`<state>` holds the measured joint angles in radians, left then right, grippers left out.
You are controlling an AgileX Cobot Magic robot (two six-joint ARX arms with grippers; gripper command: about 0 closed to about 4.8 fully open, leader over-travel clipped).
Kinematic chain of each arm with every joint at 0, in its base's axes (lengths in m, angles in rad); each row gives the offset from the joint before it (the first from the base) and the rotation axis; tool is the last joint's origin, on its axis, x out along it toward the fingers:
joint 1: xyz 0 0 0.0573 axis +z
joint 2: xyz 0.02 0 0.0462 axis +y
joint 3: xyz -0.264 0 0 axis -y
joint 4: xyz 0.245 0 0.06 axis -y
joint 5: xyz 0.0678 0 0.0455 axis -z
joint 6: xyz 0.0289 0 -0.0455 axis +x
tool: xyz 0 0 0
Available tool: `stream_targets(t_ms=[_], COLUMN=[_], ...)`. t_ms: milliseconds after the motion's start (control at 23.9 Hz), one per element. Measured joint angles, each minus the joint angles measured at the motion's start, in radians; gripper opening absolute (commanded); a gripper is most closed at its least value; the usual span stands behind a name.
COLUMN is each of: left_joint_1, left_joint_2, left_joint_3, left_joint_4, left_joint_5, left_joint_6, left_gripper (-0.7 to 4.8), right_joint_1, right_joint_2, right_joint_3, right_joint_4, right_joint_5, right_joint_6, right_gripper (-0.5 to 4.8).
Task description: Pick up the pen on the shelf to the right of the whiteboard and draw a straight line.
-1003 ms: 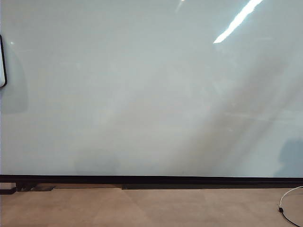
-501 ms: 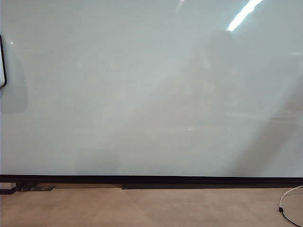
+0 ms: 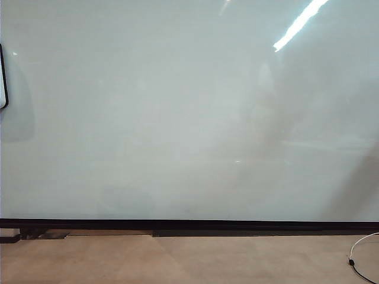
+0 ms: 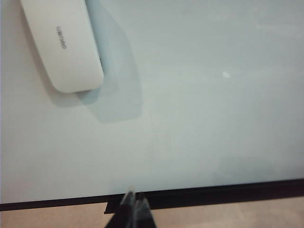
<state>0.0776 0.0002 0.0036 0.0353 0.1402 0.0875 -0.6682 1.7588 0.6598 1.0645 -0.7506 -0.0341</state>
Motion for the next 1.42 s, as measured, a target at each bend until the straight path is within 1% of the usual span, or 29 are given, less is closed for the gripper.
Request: stream_targets(t_ms=[42, 84, 167, 292, 543, 794, 877, 1003, 1045, 1379, 1421], left_joint_1=[0.0, 0.0, 0.0, 0.0, 0.0, 0.0, 0.0, 0.0, 0.0, 0.0, 0.0], left_joint_2=[0.0, 0.0, 0.0, 0.0, 0.0, 0.0, 0.0, 0.0, 0.0, 0.0, 0.0], left_joint_3=[0.0, 0.0, 0.0, 0.0, 0.0, 0.0, 0.0, 0.0, 0.0, 0.0, 0.0], left_joint_4=[-0.012, -0.02, -0.042, -0.057, -0.058, -0.058, -0.059, -0.061, -0.061, -0.062, -0.062], left_joint_5=[0.022, 0.035, 0.045, 0.081, 0.081, 0.083, 0.085, 0.085, 0.085, 0.085, 0.085], left_joint_6=[0.01, 0.011, 0.014, 0.051, 0.056, 0.07, 0.071, 0.071, 0.072, 0.073, 0.073], left_gripper=[-0.05, -0.05, -0.05, -0.05, -0.05, -0.05, -0.05, -0.05, -0.05, -0.05, -0.05], right_joint_1=[0.0, 0.001, 0.0, 0.0, 0.0, 0.0, 0.0, 0.0, 0.0, 0.0, 0.0], right_joint_2=[0.035, 0.051, 0.083, 0.146, 0.217, 0.278, 0.291, 0.299, 0.299, 0.307, 0.312], right_joint_3=[0.043, 0.062, 0.074, 0.075, 0.08, 0.145, 0.147, 0.147, 0.147, 0.162, 0.165], right_joint_4=[0.001, 0.004, 0.032, 0.115, 0.211, 0.219, 0.233, 0.256, 0.256, 0.263, 0.262], right_joint_5=[-0.027, -0.031, -0.041, -0.051, -0.035, -0.033, -0.034, -0.035, -0.035, -0.036, -0.035], right_joint_6=[0.0, 0.0, 0.0, 0.011, 0.03, 0.055, 0.06, 0.063, 0.063, 0.068, 0.071], right_gripper=[3.7, 3.69, 3.69, 3.69, 3.68, 3.66, 3.54, 2.83, 2.73, 2.68, 2.57])
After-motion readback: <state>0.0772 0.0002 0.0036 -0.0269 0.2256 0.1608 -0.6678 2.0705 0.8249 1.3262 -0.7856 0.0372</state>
